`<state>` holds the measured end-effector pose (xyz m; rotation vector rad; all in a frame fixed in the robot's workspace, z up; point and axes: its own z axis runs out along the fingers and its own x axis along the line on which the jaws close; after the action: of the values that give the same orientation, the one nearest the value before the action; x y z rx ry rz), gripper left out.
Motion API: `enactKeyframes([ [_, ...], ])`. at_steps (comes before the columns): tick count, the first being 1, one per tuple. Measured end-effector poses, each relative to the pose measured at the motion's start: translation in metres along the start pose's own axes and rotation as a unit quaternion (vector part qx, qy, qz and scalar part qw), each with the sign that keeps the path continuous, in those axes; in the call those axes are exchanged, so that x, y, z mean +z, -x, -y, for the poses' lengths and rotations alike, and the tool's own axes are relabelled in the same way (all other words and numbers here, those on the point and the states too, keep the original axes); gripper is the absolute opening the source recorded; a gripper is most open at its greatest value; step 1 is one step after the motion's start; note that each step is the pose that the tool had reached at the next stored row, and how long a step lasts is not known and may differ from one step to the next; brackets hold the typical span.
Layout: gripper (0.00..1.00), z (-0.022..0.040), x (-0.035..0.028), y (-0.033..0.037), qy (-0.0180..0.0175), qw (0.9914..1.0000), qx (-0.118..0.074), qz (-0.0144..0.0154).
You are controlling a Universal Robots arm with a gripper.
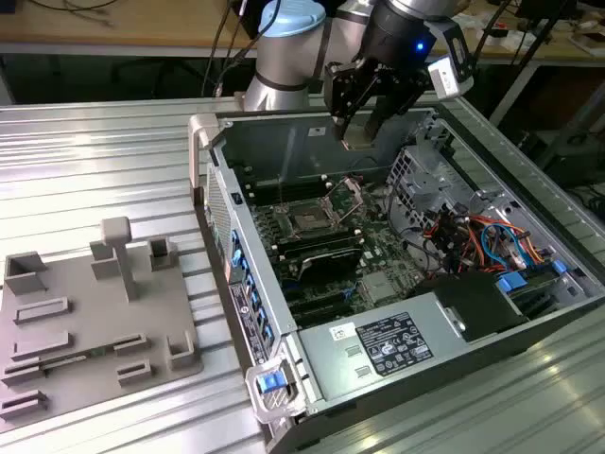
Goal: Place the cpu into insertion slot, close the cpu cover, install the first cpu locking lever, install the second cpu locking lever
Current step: 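Place the cpu into insertion slot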
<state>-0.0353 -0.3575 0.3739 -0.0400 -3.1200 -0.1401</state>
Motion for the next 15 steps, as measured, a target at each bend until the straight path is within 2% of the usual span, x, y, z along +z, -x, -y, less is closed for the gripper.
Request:
enactKeyframes([
  [11, 0.55, 0.0, 0.0, 0.0, 0.0, 1.0, 0.0, 0.0],
  [15, 0.55, 0.0, 0.0001, 0.0, 0.0001, 0.99999, 0.005, 0.0005],
])
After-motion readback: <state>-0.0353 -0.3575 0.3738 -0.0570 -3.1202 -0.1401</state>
